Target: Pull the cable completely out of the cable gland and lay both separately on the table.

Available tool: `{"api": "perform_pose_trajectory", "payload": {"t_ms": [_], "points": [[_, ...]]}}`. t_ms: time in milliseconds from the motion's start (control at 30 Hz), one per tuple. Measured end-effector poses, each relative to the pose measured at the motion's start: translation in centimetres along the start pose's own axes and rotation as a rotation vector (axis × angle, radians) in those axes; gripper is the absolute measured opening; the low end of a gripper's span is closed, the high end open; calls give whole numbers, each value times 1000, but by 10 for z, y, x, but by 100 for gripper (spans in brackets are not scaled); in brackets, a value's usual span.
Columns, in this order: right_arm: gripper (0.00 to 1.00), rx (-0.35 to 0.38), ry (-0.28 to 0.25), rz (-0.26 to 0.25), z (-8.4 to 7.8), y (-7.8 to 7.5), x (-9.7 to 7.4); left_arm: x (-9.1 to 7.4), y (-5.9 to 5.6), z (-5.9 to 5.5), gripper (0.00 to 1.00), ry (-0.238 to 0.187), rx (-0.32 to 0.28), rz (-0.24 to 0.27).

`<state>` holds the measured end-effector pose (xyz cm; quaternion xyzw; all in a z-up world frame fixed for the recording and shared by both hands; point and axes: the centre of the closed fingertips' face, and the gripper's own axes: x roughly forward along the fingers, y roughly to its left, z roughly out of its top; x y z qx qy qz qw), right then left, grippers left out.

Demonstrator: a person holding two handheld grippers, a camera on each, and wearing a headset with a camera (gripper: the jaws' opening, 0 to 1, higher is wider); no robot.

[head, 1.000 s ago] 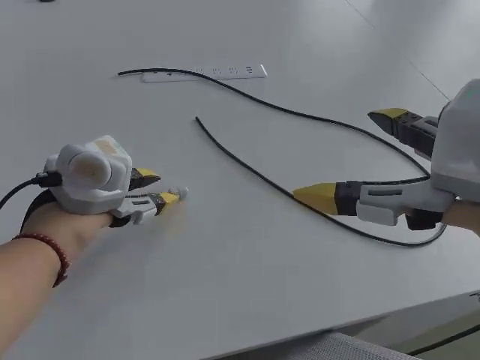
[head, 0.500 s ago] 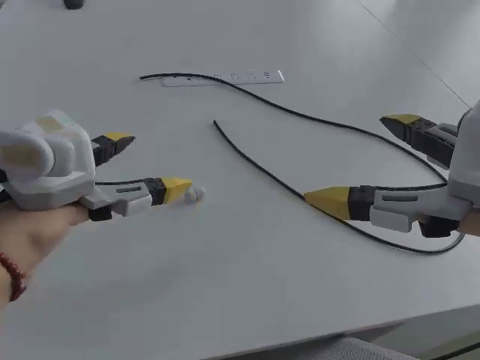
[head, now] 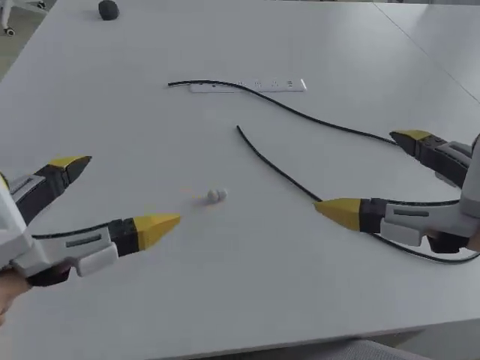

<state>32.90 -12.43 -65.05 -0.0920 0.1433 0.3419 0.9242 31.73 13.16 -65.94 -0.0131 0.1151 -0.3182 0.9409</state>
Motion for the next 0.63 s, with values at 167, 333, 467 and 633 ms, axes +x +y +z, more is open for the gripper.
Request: {"api": "perform_pose_trajectory", "payload": {"t_ms": [167,333,467,633], "points": [[99,11,8,-15,-17,-1,0,-7,7,-3,97,0,10,54],[99,5,67,-22,-37,1,-7,-8,1,-8,96,16,24,58],[99,6,55,-27,-34,0,-10,-10,-3,-5,95,13,36,52],[99,-6,66,-34,-34,-2,-10,-9,-2,-12,95,39,19,54]]}}
